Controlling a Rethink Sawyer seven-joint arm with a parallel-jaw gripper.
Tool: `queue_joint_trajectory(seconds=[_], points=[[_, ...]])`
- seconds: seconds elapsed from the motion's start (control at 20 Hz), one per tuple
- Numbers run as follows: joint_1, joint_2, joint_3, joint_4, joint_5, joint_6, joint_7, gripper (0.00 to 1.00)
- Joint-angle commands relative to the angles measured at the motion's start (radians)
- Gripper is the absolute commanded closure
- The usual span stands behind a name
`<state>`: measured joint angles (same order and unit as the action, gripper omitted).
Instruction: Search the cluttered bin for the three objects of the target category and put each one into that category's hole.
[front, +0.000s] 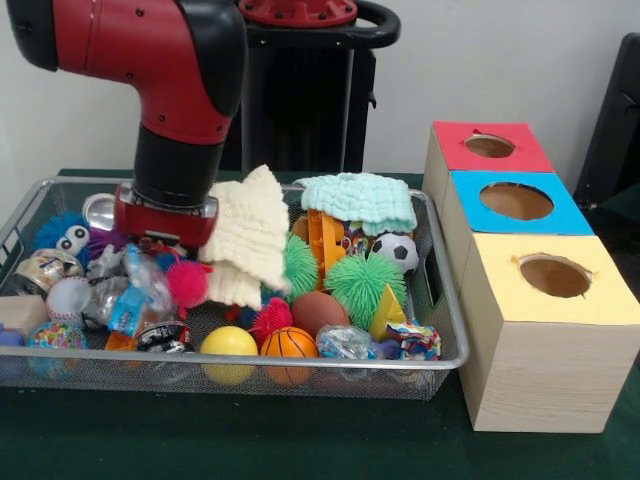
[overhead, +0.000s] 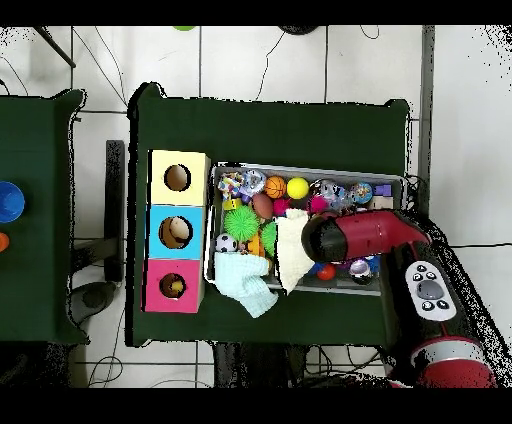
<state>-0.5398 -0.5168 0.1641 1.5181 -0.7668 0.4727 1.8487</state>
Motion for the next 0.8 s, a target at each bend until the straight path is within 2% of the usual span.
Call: queue_joint_trajectory(seconds=[0.05, 0.5, 0.8], points=[[-0.084, -0.068, -0.03, -0.01, -0.111, 0.228, -0.412, 0.0], [-0.109, -0.02, 0.002, -0.024, -0.166, 0.201, -0.37, 0.0], [-0.113, -0.019, 0.006, 0.02, -0.159, 0.188, -0.324, 0.0]])
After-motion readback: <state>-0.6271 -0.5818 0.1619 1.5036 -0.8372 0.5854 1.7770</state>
